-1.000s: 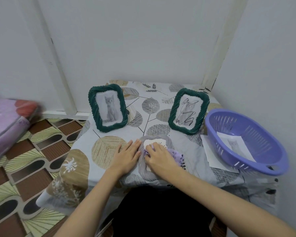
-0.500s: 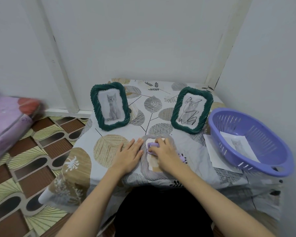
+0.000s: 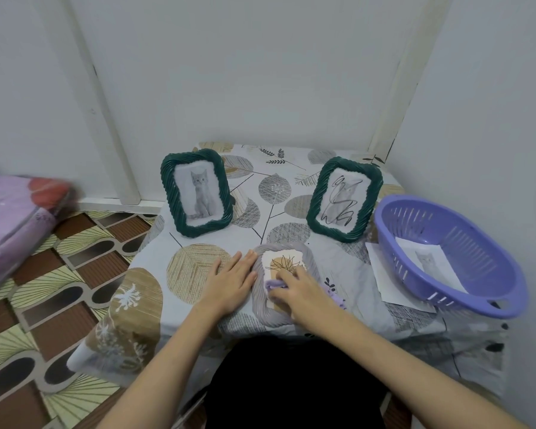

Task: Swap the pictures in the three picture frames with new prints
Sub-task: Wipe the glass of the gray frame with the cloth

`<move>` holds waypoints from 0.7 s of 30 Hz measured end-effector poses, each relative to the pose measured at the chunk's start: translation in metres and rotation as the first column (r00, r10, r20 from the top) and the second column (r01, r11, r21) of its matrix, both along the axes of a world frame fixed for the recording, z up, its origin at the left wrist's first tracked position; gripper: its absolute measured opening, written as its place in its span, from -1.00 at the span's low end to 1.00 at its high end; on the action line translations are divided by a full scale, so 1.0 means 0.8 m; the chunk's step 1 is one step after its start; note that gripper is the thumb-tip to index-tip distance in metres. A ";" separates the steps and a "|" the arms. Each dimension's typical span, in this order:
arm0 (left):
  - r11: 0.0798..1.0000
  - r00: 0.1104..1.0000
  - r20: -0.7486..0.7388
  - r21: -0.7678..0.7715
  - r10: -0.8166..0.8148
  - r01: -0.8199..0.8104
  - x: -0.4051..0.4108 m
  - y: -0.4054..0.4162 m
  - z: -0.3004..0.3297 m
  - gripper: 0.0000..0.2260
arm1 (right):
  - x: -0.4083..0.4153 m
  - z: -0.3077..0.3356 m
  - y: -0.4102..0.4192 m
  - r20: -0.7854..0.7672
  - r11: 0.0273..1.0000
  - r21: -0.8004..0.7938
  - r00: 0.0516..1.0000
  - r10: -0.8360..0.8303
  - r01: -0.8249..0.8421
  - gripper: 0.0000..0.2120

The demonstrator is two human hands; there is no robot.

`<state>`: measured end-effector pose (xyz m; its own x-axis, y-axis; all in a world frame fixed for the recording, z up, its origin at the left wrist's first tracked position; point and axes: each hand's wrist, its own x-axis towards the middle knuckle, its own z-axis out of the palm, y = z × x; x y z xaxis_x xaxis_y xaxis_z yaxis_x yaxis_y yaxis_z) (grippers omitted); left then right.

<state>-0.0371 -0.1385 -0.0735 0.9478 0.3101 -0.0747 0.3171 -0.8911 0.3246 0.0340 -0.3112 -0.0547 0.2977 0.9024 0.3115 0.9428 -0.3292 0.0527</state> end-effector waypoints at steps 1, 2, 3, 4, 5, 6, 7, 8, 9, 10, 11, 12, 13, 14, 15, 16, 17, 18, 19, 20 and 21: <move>1.000 1.000 -0.001 0.002 -0.001 0.001 0.000 0.000 0.000 -0.56 | 0.004 0.000 -0.007 -0.028 1.000 -0.007 0.999 0.023 -0.024 -0.98; 1.000 1.000 -0.002 0.003 -0.001 0.001 0.000 0.000 0.001 -0.56 | 0.010 0.001 -0.012 -0.081 0.999 -0.017 0.996 0.029 -0.030 -0.89; 1.000 1.000 -0.003 0.003 -0.001 0.001 0.000 0.000 0.001 -0.56 | 0.015 0.003 -0.016 -0.138 0.998 -0.047 0.990 0.026 -0.033 -0.86; 1.000 1.000 -0.004 0.004 0.000 0.000 0.000 0.000 0.001 -0.56 | 0.018 0.006 -0.017 -0.181 0.997 -0.076 0.983 -0.009 -0.005 -0.89; 1.000 1.000 -0.003 0.005 0.000 0.000 0.000 0.000 0.001 -0.57 | 0.022 0.007 -0.016 -0.214 0.995 -0.090 0.975 -0.051 0.032 -0.88; 1.000 1.000 -0.002 0.005 0.001 -0.001 0.000 -0.001 0.000 -0.57 | 0.025 0.006 -0.013 -0.218 0.993 -0.097 0.971 -0.092 0.073 -0.83; 1.000 1.000 -0.001 0.006 0.002 -0.002 0.000 -0.001 0.000 -0.57 | 0.027 0.003 -0.008 -0.215 0.994 -0.061 0.971 -0.105 0.094 -0.81; 1.000 1.000 -0.001 0.007 0.004 -0.004 0.000 -0.001 0.000 -0.57 | 0.022 0.005 -0.001 -0.232 0.991 -0.038 0.963 -0.137 0.131 -0.84; 1.000 1.000 -0.003 0.008 0.006 -0.006 0.000 -0.001 0.000 -0.57 | 0.018 0.004 0.006 -0.248 0.989 0.024 0.959 -0.135 0.145 -0.89; 1.000 1.000 -0.004 0.009 0.006 -0.006 0.000 -0.001 -0.001 -0.57 | 0.013 0.002 0.009 -0.237 0.990 0.082 0.967 -0.096 0.119 -0.92; 1.000 1.000 -0.006 0.011 0.004 -0.004 0.000 -0.001 0.000 -0.57 | 0.009 -0.004 0.010 -0.222 0.989 0.133 0.974 -0.035 0.066 -0.88; 1.000 1.000 -0.007 0.014 0.003 -0.002 0.000 -0.001 0.000 -0.57 | 0.004 -0.007 0.006 -0.225 0.990 0.137 0.974 0.010 0.021 -0.86; 1.000 1.000 -0.005 0.014 0.002 -0.002 0.000 0.000 0.000 -0.57 | 0.001 -0.009 -0.001 -0.233 0.992 0.127 0.971 0.054 -0.025 -0.88; 1.000 1.000 -0.002 0.011 0.002 -0.002 0.000 -0.001 0.000 -0.57 | -0.001 -0.009 -0.010 -0.233 0.992 0.111 0.969 0.086 -0.062 -0.90; 1.000 1.000 0.002 0.008 0.003 -0.003 0.000 -0.001 0.000 -0.57 | 0.001 -0.007 -0.020 -0.231 0.991 0.101 0.967 0.109 -0.088 -0.89; 1.000 1.000 0.004 0.006 0.004 -0.004 0.000 -0.001 -0.001 -0.57 | 0.006 -0.005 -0.029 -0.221 0.992 0.086 0.969 0.111 -0.094 -0.83; 1.000 1.000 0.005 0.004 0.005 -0.005 0.001 -0.001 -0.001 -0.57 | 0.014 -0.004 -0.037 -0.196 0.992 0.086 0.975 0.108 -0.093 -0.80; 1.000 1.000 0.004 0.004 0.005 -0.005 0.001 -0.001 -0.001 -0.57 | 0.022 -0.002 -0.043 -0.199 0.994 0.078 0.976 0.090 -0.076 -0.82; 1.000 1.000 0.005 0.003 0.005 -0.005 0.001 0.000 -0.002 -0.57 | 0.030 -0.001 -0.046 -0.205 0.995 0.084 0.976 0.069 -0.053 -0.88; 1.000 1.000 0.006 0.001 0.005 -0.005 0.001 0.000 -0.002 -0.57 | 0.037 0.001 -0.045 -0.212 0.996 0.086 0.977 0.034 -0.016 -0.92; 1.000 1.000 0.008 -0.001 0.005 -0.005 0.001 0.000 -0.001 -0.57 | 0.040 0.001 -0.042 -0.228 0.997 0.081 0.974 0.000 0.019 -0.91</move>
<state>-0.0367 -0.1385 -0.0746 0.9468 0.3146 -0.0680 0.3190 -0.8891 0.3283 0.0659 -0.3445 -0.0536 0.3780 0.8732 0.3076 0.9236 -0.3326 -0.1908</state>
